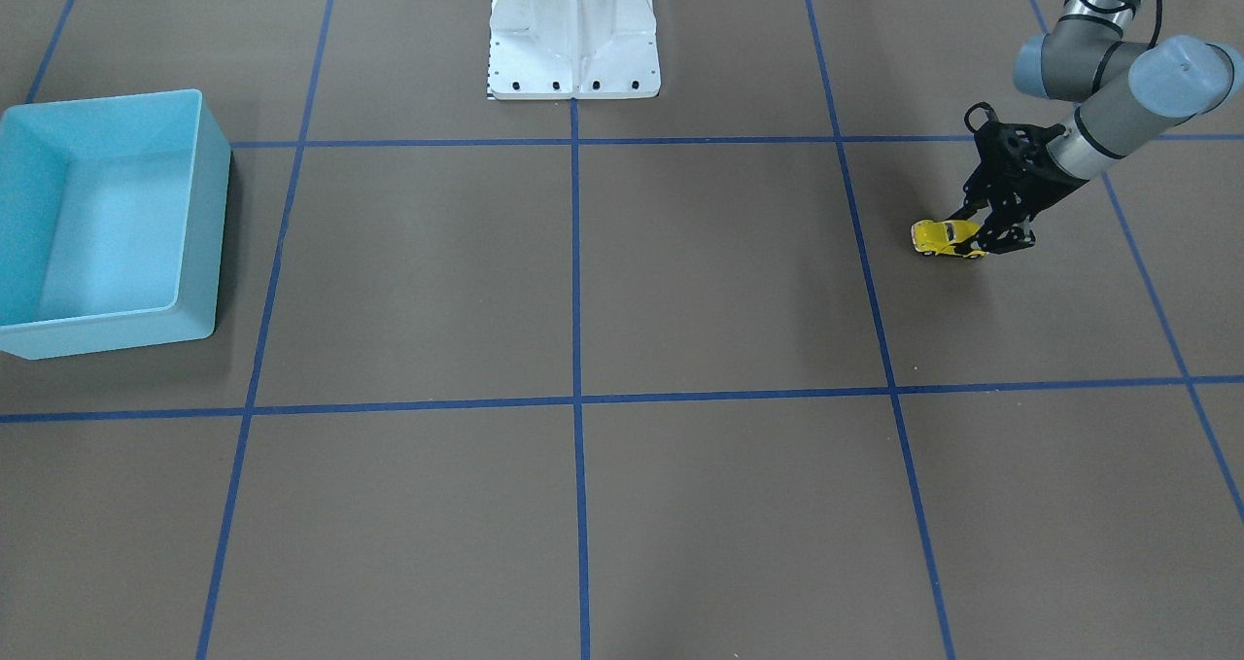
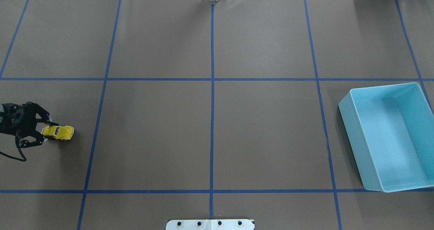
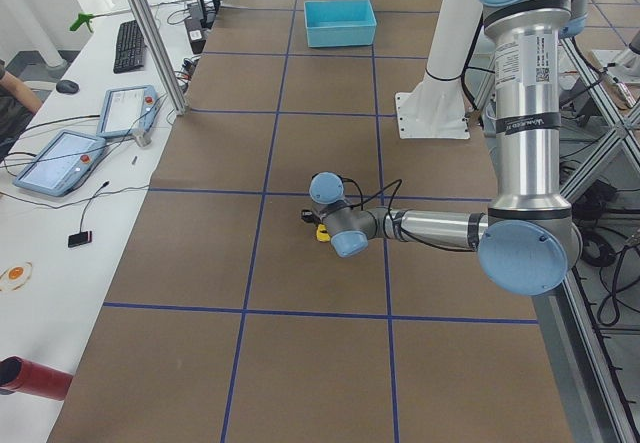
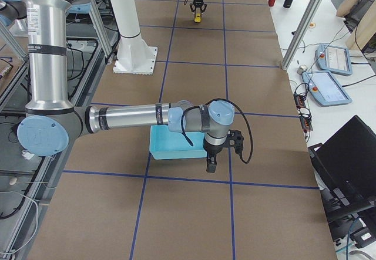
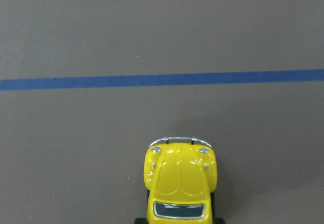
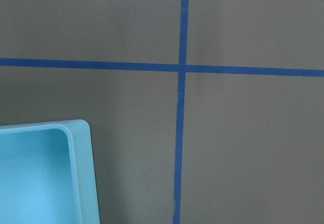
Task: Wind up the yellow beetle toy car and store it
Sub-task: 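Drag the car back toward the robot with the left gripper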
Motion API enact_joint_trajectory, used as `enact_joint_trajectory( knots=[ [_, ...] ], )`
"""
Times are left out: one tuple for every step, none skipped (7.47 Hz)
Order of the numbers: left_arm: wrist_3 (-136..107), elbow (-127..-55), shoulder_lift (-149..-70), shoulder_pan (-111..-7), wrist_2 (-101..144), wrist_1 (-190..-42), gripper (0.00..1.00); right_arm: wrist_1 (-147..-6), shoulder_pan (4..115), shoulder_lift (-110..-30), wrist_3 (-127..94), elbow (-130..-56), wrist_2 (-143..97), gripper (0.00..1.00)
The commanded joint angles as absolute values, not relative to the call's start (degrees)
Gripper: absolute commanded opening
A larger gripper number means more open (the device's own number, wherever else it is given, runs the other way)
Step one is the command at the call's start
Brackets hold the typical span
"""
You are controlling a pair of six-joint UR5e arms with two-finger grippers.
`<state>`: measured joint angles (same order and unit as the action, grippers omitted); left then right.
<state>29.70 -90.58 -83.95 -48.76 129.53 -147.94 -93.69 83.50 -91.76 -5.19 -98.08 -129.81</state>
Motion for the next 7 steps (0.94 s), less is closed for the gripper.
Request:
enact_joint_trajectory(
  knots=[
    [30.2,-89.7,-83.9,-49.2,130.3,-148.0,0.1,-93.7,83.5,-91.8,-5.2,-98.1,-129.8,1.0],
    [30.2,-89.5,-83.9,-50.0,130.3,-148.2,0.1,-93.7,83.5,-91.8,-5.2,-98.1,-129.8,1.0],
    [30.5,-89.0,-83.9,-50.5,131.6,-148.3,0.1,-93.7,83.5,-91.7,-5.2,-98.1,-129.8,1.0],
    [31.5,-88.7,-83.9,-51.1,131.7,-148.3,0.1,-93.7,83.5,-91.7,-5.2,-98.1,-129.8,1.0],
    [31.6,-88.6,-83.8,-51.2,131.7,-148.3,0.1,-93.7,83.5,-91.7,-5.2,-98.1,-129.8,1.0],
    [31.6,-88.4,-83.8,-51.2,131.7,-148.3,0.1,-93.6,83.5,-91.7,-5.2,-98.1,-129.8,1.0],
    [31.6,-88.2,-83.6,-51.3,132.0,-148.9,0.1,-93.6,83.5,-91.7,-5.2,-98.1,-129.8,1.0]
  ],
)
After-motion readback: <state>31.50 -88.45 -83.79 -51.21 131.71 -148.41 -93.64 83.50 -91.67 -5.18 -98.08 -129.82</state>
